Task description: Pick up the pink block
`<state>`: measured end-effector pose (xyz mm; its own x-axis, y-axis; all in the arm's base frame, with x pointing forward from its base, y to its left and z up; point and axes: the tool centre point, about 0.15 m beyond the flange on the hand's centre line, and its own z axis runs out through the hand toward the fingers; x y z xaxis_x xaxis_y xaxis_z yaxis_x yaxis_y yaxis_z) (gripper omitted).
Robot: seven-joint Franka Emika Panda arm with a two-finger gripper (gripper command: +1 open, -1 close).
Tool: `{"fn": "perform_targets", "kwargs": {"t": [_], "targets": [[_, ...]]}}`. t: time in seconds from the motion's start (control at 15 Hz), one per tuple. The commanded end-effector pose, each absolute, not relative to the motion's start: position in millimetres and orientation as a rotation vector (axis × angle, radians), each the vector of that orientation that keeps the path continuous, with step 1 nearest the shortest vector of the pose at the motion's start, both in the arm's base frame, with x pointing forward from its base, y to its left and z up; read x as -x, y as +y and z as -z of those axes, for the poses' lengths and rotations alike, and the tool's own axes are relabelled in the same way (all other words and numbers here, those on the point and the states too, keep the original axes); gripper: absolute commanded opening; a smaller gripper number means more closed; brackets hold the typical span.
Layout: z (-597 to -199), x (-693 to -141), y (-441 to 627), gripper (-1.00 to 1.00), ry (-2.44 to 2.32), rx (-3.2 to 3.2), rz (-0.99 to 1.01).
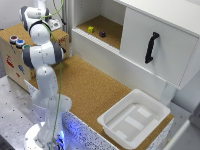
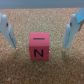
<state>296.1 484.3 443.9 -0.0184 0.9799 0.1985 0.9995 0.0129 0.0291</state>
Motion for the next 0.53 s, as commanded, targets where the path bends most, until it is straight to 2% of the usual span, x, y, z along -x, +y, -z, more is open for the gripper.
{"fn": "perform_targets", "kwargs": {"t": [0.0, 0.47], "targets": [[-439.2, -299.2, 498.2, -1.00, -2.258, 2.144, 0.140], [-429.9, -312.3, 503.5, -1.00, -2.225, 2.174, 0.119]]}}
